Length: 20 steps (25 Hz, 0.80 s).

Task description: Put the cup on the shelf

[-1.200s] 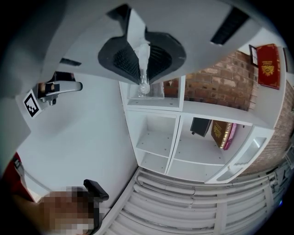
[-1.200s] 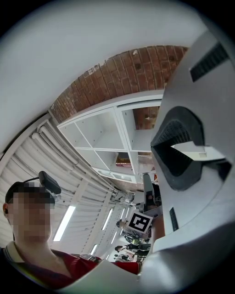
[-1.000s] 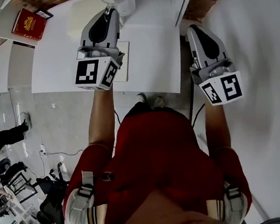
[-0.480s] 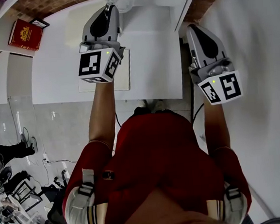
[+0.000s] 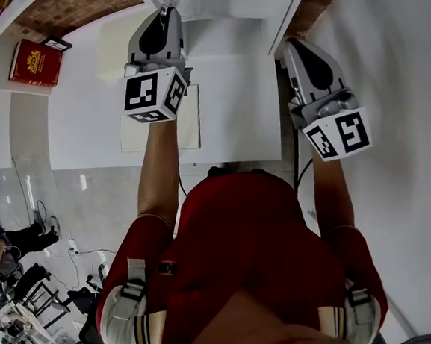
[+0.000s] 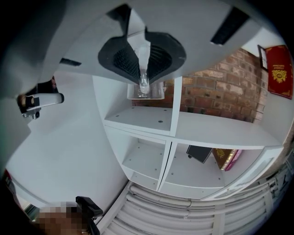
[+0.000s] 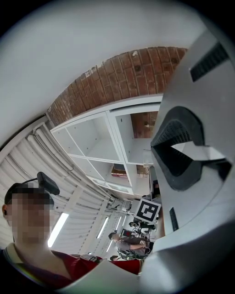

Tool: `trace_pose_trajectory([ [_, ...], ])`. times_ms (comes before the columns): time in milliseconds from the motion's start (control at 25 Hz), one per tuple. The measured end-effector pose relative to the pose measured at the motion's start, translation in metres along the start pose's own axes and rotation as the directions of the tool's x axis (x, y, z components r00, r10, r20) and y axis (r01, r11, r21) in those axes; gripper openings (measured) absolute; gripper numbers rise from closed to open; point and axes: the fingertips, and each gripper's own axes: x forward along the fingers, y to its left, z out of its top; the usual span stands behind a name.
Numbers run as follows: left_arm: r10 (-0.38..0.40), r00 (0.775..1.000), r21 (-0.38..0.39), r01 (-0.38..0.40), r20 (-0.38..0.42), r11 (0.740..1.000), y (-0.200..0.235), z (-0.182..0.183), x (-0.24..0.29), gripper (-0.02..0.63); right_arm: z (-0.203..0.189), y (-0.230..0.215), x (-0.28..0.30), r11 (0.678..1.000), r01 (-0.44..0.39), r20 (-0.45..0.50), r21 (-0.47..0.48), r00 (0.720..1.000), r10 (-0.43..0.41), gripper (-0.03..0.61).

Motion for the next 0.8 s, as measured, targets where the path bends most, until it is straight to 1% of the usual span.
trace_pose_trajectory([
  [320, 0.028, 0.999, -0.001, -0.028, -0.023, 1.0, 0.013, -0.015, 0.024, 0.035, -0.009, -0.013, 0.015, 1.0, 0.005, -0.02, 0.01, 1.0, -0.005, -0.003],
  [600, 0.055, 0.998, 0.006, -0.055, -0.043, 0.998, 0.019, -0.032, 0.038, 0.035, -0.02, -0.023, 0.017, 1.0, 0.007, -0.038, 0.018, 0.999, -0.007, -0.003],
  [800, 0.077, 0.996, 0.021, -0.076, -0.049, 0.997, 0.017, -0.036, 0.042, 0.035, -0.022, -0.031, 0.012, 1.0, 0.007, -0.041, 0.023, 0.999, -0.006, -0.003],
])
